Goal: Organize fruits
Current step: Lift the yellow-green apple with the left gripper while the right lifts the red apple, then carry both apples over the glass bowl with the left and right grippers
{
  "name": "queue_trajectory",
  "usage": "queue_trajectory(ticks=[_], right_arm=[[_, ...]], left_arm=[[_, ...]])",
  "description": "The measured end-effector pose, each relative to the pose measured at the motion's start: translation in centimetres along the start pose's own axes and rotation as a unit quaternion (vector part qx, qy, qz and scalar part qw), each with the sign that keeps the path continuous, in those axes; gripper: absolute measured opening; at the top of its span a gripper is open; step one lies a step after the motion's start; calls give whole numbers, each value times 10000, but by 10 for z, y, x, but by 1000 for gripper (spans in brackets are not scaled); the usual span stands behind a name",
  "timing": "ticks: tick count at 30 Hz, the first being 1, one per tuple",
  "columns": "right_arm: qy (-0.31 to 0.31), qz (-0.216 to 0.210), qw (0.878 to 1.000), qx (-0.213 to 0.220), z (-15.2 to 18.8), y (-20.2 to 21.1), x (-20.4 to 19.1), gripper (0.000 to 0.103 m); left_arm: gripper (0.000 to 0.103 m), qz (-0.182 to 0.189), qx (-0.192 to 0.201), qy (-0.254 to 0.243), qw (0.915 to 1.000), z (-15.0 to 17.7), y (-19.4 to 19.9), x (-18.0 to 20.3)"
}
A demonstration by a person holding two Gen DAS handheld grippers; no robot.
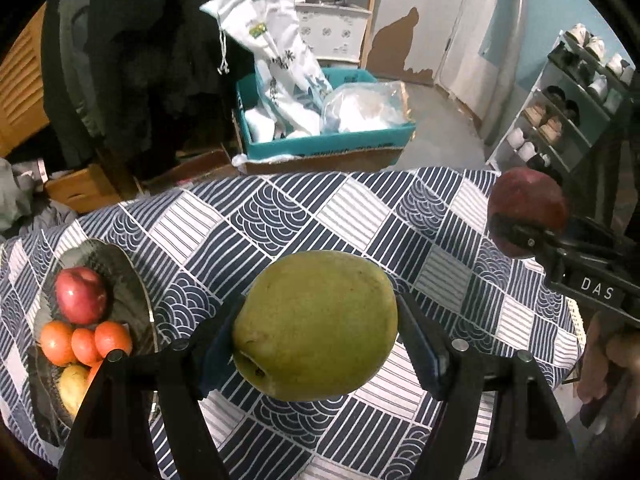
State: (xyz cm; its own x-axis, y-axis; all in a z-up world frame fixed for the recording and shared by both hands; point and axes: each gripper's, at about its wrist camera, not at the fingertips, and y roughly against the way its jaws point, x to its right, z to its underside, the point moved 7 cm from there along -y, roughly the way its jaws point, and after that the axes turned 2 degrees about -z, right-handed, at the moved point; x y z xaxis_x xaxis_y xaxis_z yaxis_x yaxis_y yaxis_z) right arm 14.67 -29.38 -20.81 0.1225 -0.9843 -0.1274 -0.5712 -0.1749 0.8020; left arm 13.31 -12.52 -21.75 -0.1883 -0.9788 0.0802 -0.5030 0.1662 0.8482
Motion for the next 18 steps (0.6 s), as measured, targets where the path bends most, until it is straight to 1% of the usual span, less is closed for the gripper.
queue_trajectory(ticks=[8, 11, 15, 18], right_arm=[[289, -73, 9991, 315, -11, 34, -22, 77], [306, -144, 9987, 377, -13, 41, -27, 77], [379, -227, 9980, 456, -15, 53, -38, 77], [411, -311, 9974, 500, -16, 59, -45, 77]], left_arm=[[77, 41, 258, 15, 9997, -6, 36, -4], [77, 35, 369, -21, 9993, -8, 49, -6], [77, 123, 449, 68, 9989, -9, 64, -10], [77, 97, 563, 59, 9984, -10, 76, -13]])
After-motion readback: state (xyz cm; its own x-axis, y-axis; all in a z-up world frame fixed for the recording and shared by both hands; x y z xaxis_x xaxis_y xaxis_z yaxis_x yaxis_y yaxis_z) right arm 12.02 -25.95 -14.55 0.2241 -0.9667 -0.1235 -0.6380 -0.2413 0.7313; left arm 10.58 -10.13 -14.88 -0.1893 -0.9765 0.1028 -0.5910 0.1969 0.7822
